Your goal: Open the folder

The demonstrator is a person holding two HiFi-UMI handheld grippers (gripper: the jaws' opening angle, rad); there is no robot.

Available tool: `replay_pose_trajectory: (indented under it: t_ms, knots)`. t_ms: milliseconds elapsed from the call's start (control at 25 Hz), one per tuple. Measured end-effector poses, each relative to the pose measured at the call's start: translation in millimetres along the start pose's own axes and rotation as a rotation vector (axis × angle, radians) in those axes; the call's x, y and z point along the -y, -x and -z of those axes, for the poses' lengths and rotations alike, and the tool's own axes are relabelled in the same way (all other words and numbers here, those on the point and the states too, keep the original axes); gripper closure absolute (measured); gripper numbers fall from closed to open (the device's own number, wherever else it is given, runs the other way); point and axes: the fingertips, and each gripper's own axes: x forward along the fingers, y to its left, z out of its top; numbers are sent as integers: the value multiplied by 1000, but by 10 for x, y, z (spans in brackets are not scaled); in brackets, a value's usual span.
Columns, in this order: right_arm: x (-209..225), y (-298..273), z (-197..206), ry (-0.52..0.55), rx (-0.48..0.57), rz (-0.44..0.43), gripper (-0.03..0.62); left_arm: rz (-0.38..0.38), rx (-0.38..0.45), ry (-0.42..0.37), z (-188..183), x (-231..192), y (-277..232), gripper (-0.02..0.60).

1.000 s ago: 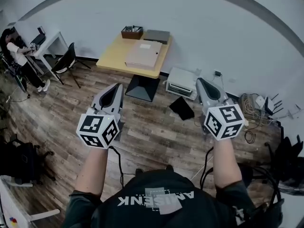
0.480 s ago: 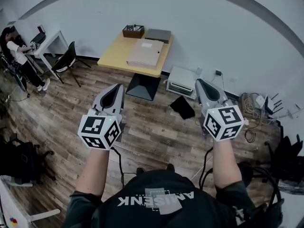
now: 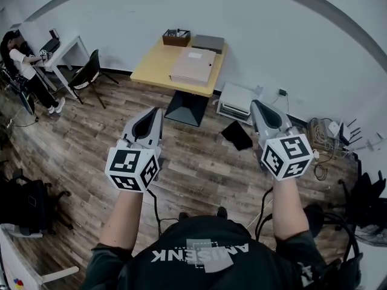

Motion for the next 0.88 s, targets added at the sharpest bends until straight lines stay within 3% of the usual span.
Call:
replay_pose_trajectory:
  t_ms: [480,880]
  knots:
    - [-172,-268,7,-8,-18,59,589,70,29,-18,-19,-336,-29,581]
    - [518,-1015,65,-16,12,18,589,10,20,-24,-26,-498,-927,580]
